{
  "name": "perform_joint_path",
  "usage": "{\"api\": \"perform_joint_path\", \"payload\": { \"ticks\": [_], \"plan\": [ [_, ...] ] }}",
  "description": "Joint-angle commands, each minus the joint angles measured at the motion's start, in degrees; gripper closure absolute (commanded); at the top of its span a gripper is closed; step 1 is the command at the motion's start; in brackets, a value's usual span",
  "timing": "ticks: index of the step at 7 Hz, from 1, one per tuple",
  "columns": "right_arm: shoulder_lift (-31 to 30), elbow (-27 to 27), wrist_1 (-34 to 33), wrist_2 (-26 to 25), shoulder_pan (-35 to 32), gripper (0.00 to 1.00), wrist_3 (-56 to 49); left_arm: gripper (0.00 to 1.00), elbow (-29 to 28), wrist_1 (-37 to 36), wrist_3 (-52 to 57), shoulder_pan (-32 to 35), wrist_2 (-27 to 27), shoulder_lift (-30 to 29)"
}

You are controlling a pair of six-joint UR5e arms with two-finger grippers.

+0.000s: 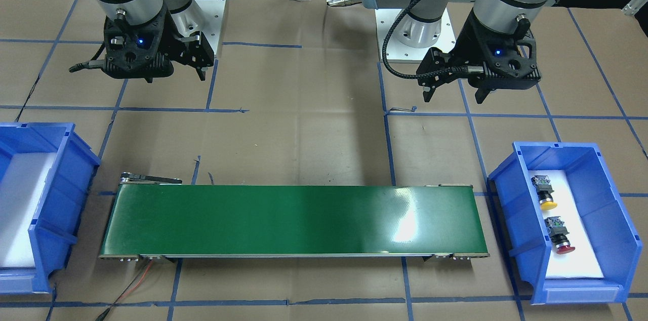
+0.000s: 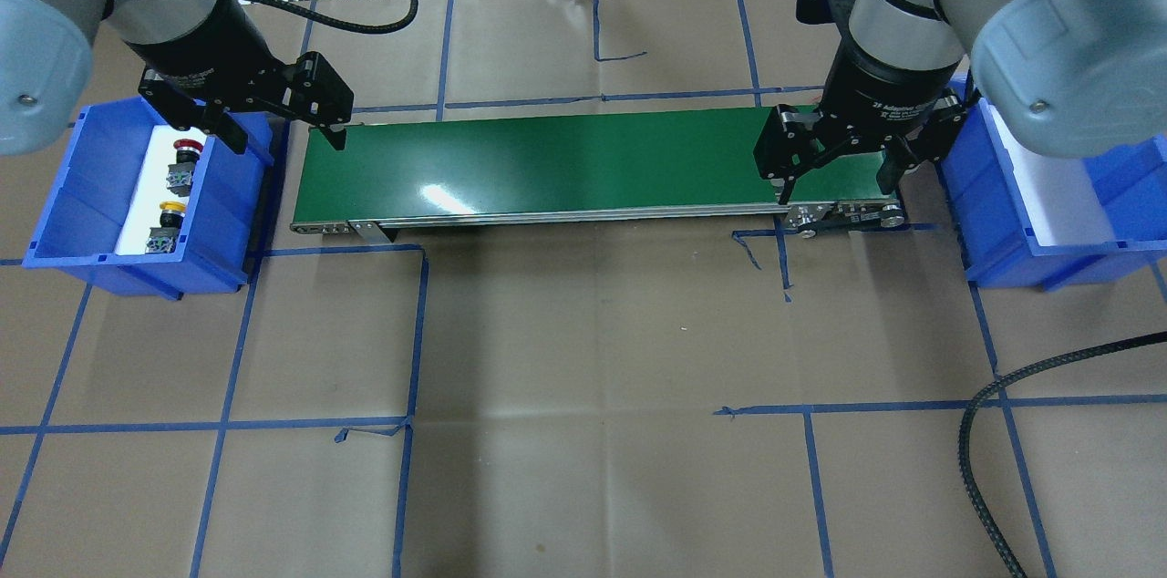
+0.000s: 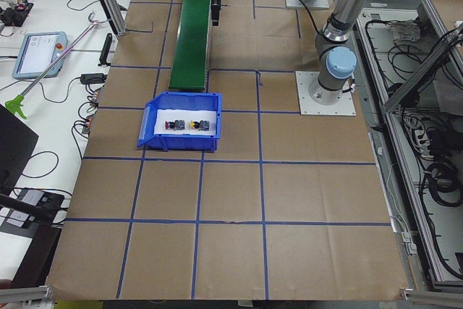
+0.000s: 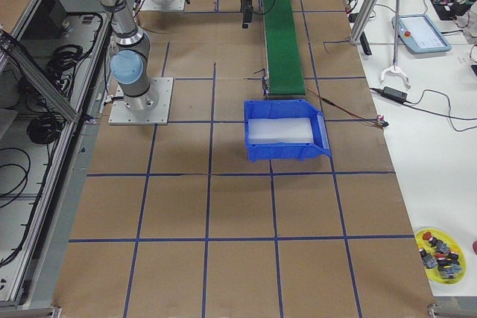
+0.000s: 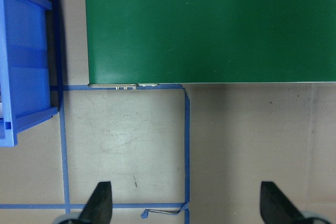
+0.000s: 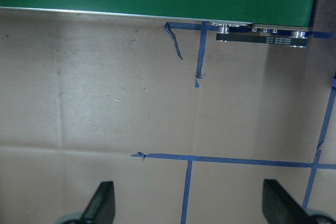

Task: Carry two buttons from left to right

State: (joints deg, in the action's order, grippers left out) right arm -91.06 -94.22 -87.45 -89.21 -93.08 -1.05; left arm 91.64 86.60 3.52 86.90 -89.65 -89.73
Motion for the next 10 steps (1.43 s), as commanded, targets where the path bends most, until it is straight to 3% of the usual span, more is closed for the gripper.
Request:
{"api": "perform_joint_path", "payload": {
  "ticks": [1,3,5,8,10],
  "plan": [
    [0.0,0.0,0.0,0.0,0.0,0.00,0.0,0.00,0.0,0.1,0.0,-0.1,-0.1,0.1],
    [0.2,-0.1,0.1,0.1,-0.1,0.00,-0.1,0.00,-0.1,0.1,3.3,-2.9,0.2,0.1],
    [0.2,0.1,0.1,0.1,-0.1,0.00,-0.1,0.00,-1.2,0.1,7.8,-11.3,0.2,-0.3],
    [0.2,0.4,0.0,0.0,-0.1,0.00,-0.1,0.00,-3.0,-0.5,21.2,-24.5,-0.4,-5.6],
    [0.1,0.3,0.0,0.1,-0.1,0.00,-0.1,0.00,-2.5,-5.3,27.5,-29.0,-0.4,-9.5]
  ]
}}
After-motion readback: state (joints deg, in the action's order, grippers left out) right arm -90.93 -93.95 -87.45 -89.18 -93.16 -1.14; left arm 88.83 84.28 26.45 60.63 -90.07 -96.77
